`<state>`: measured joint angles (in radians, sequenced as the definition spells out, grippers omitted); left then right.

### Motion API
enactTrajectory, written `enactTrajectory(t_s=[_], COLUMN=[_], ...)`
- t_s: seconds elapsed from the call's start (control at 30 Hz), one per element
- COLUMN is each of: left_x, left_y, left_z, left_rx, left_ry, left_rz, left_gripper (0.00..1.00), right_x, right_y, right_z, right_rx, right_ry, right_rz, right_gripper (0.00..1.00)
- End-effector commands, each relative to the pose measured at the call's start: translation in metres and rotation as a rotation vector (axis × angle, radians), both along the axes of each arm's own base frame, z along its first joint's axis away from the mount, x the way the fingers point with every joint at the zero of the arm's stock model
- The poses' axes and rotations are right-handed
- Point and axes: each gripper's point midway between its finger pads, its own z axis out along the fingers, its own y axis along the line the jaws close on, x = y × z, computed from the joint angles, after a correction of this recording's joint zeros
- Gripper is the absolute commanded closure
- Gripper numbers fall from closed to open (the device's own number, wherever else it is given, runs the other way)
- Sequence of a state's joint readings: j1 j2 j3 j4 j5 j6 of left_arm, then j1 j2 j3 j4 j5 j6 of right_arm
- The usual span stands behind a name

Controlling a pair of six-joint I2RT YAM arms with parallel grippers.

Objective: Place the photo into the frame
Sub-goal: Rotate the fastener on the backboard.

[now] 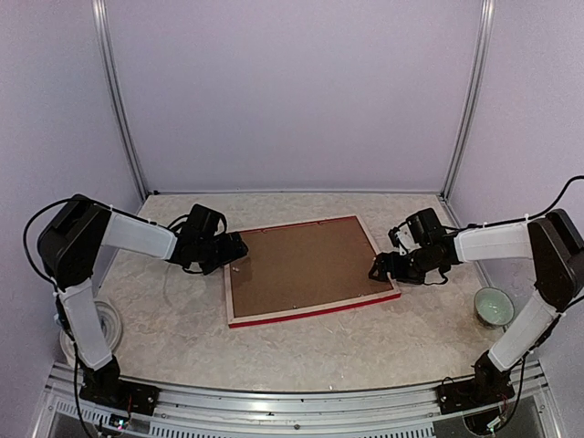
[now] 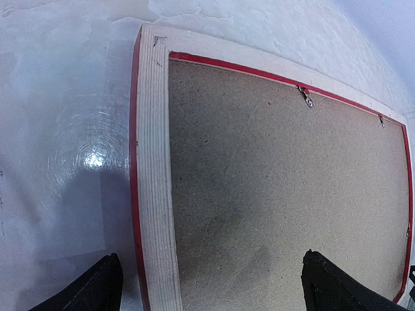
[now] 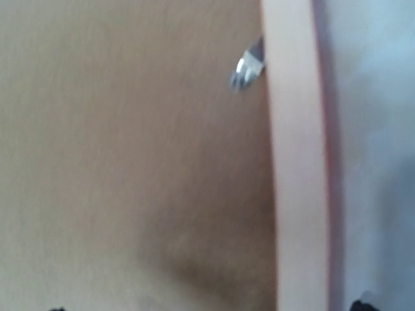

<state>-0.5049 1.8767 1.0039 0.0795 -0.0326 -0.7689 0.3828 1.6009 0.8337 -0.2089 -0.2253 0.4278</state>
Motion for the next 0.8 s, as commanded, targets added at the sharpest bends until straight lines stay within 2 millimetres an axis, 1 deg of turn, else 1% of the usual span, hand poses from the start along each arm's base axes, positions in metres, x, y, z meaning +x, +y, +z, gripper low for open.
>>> enactTrajectory(t_s=[0.0,0.17,0.33,0.53,0.63,0.77], left_x=[-0.003,-0.004,-0.003,0.0,0.001,-0.008], left_y=[-0.002,-0.004,-0.006,-0.009,-0.007,0.004], left_z=[-0.011,-0.014,-0.013,-0.011,-0.01,-0.011], left_rx=[0.008,0.006,0.0,-0.003,0.012,0.06], left_ry=[0.018,0.022,0.018,0.014,0.019,0.039], left_rz=[-0.016,-0.022,-0.027,-0.036,-0.029,-0.015], left_gripper=[0.06,0.08,0.1,0.11,0.1,0.1], right_x=[-0.014,-0.027,-0.041,-0.059,-0.064,-0.062], right_y=[0.01,0.015,0.028,0.04,0.035,0.022], right_z=[-0.008,-0.006,0.007,0.019,0.022,0.026], right_rx=[0.058,0.101,0.156,0.173,0.149,0.089], right_ry=[0.028,0.033,0.013,0.003,-0.003,-0.027], right_rz=[0.056,0.085,0.123,0.158,0.138,0.097], right_gripper=[0.05,0.06,0.06,0.07,0.07,0.07])
